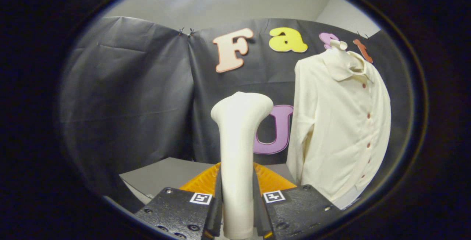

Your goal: Iron the clothes twice with a garment steamer, once on the left side and once on the right side.

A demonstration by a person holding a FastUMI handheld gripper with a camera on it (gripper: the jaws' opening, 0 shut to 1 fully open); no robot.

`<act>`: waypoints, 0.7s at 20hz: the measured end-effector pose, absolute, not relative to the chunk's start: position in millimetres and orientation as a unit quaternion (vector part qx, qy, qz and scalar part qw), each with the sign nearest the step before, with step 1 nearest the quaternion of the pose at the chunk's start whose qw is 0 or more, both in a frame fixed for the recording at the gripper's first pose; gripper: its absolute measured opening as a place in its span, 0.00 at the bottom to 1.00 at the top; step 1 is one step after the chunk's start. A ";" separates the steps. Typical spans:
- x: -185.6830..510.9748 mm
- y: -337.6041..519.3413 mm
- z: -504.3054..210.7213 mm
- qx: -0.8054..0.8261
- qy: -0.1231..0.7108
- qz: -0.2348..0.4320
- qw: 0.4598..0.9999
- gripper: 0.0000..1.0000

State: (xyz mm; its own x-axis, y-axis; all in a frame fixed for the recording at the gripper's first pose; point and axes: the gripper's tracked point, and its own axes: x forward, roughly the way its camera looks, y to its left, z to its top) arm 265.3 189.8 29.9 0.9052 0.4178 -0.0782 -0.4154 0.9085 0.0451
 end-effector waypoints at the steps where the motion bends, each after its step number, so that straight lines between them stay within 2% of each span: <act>1: 266.1 172.8 42.8 0.018 0.028 0.197 0.980 0.36; 9: 295.6 76.9 112.3 0.020 -0.007 0.122 0.992 0.36; 14: 334.7 49.1 113.4 0.008 0.005 0.094 0.996 0.36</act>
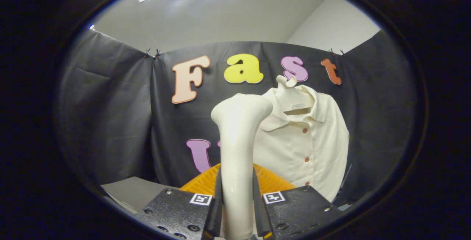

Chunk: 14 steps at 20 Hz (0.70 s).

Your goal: Iron the clothes twice with a garment steamer, once on the left side and once on the right side.

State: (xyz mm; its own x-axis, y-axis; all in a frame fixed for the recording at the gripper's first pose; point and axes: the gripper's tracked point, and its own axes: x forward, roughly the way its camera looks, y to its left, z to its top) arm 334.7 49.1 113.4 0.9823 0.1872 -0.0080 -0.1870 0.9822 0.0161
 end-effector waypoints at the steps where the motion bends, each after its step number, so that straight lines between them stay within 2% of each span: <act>1: 344.4 42.1 110.3 0.013 0.007 0.083 0.996 0.36; 7: 388.5 1.5 73.9 0.053 0.038 0.038 0.997 0.36; 10: 388.2 3.7 63.7 0.092 0.042 0.065 0.993 0.36; 14: 386.4 -3.1 52.6 0.093 0.046 0.068 0.992 0.37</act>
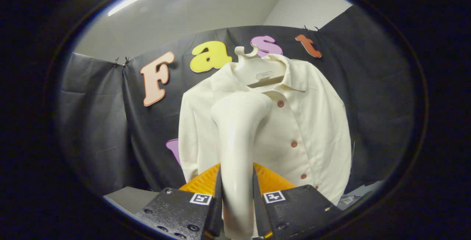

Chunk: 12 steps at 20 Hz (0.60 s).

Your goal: Iron the clothes twice with a garment steamer, once on the left side and once on the right side.

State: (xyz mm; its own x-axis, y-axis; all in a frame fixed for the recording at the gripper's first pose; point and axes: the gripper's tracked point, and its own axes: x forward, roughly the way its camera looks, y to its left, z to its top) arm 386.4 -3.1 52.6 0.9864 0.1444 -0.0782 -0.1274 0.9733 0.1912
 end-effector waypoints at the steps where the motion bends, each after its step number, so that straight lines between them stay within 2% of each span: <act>1: 384.7 -4.0 48.9 0.092 0.049 0.068 0.992 0.37; 12: 358.5 -10.5 -7.5 0.084 0.092 0.080 0.989 0.37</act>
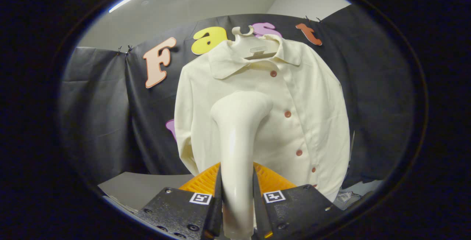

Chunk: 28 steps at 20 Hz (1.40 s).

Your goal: Iron the clothes twice with a garment steamer, once on the left side and once on the right side.

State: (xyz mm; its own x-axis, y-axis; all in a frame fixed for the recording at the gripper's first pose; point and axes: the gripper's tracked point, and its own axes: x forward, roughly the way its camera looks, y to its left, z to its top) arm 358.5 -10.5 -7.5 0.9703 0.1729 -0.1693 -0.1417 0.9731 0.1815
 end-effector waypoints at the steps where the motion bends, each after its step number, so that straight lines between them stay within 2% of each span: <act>1: 356.9 -11.9 -16.1 0.093 0.096 0.079 0.988 0.37; 14: 333.0 -18.5 -92.4 0.127 0.141 0.098 0.977 0.37; 28: 280.3 -42.0 -227.3 0.085 0.207 0.119 0.967 0.37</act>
